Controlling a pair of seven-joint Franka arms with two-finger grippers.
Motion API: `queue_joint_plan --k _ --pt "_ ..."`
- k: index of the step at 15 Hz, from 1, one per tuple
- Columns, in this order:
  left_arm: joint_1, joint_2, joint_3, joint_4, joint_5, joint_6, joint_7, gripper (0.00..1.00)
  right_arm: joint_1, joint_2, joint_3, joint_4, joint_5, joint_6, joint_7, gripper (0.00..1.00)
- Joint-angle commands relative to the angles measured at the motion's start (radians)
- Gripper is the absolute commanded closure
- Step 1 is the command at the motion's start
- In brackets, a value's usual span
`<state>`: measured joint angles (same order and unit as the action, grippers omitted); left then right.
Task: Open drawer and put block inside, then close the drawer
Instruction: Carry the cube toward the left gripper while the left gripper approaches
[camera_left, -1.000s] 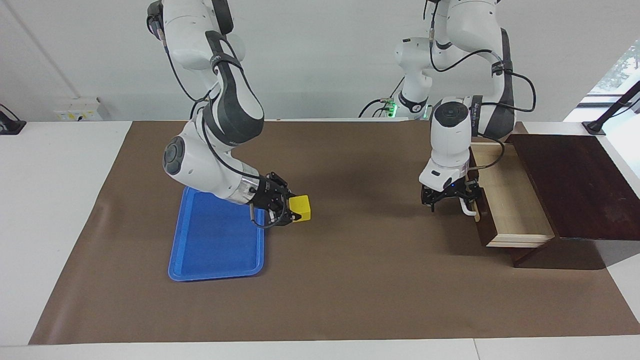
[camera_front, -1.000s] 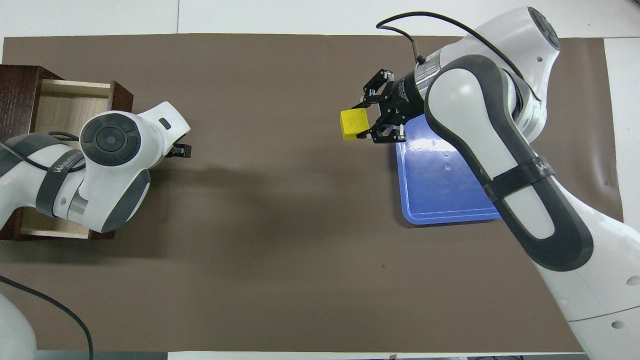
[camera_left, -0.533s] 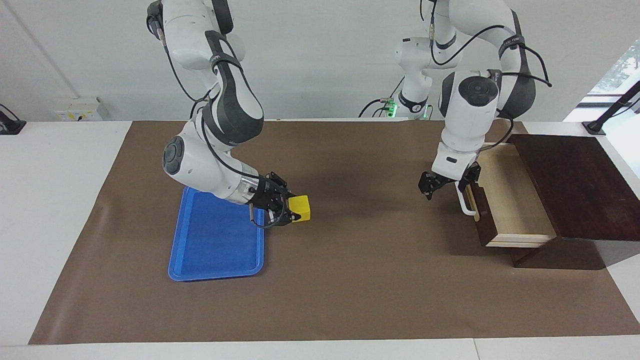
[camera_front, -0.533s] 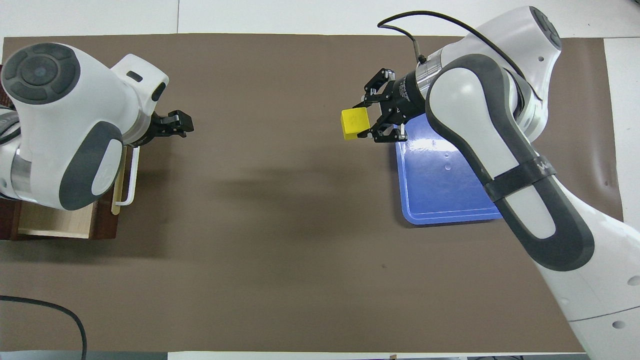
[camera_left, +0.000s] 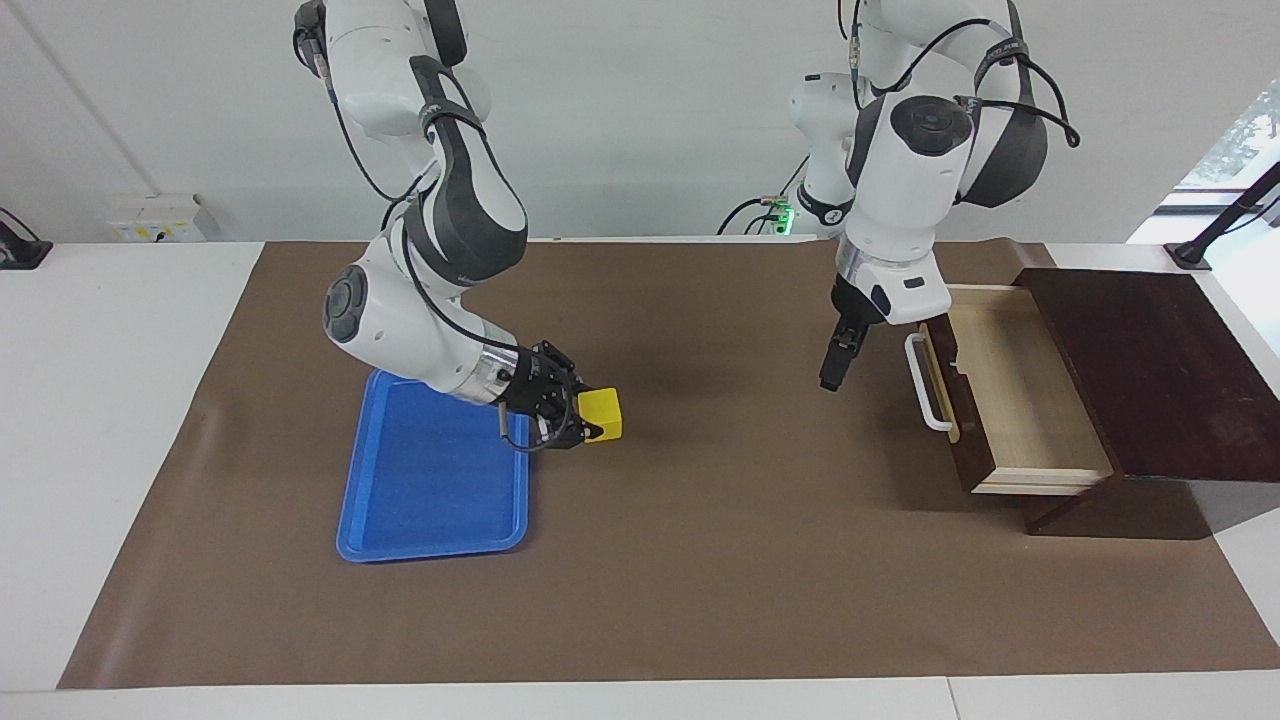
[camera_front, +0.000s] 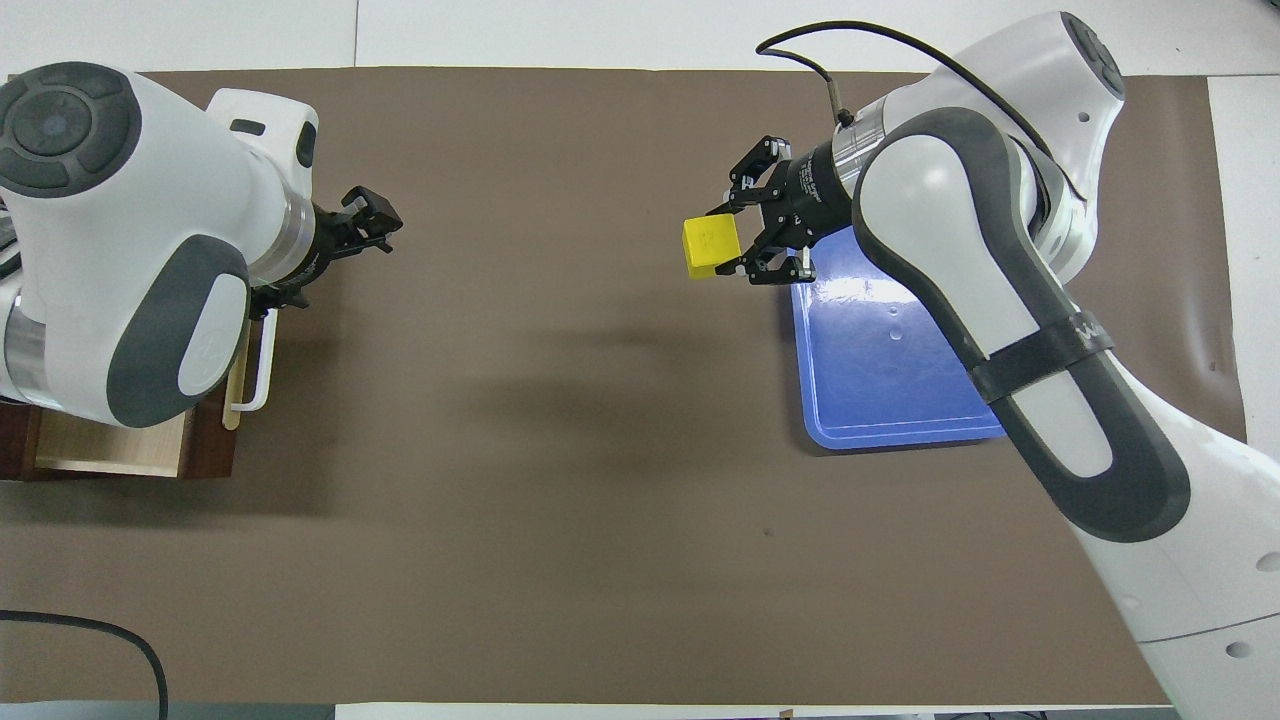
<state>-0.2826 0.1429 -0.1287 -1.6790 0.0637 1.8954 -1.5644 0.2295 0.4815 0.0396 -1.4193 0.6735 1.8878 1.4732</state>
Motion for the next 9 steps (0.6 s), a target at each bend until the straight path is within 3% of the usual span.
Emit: queue_joint_plan --k 1,5,9 --pt "-0.061 0.027 0.014 0.047 -0.018 -0.010 -0.297 0.00 0.071 -0.014 -0.003 -0.006 -0.028 0.045 0.085 1.00" --pt "-0.122 0.170 0.014 0.232 -0.056 -0.032 -0.584 0.00 0.161 -0.014 -0.003 -0.006 -0.038 0.117 0.192 1.00" --pt "-0.199 0.178 0.021 0.217 -0.058 -0.001 -0.677 0.00 0.206 -0.023 -0.003 -0.006 -0.043 0.151 0.234 1.00"
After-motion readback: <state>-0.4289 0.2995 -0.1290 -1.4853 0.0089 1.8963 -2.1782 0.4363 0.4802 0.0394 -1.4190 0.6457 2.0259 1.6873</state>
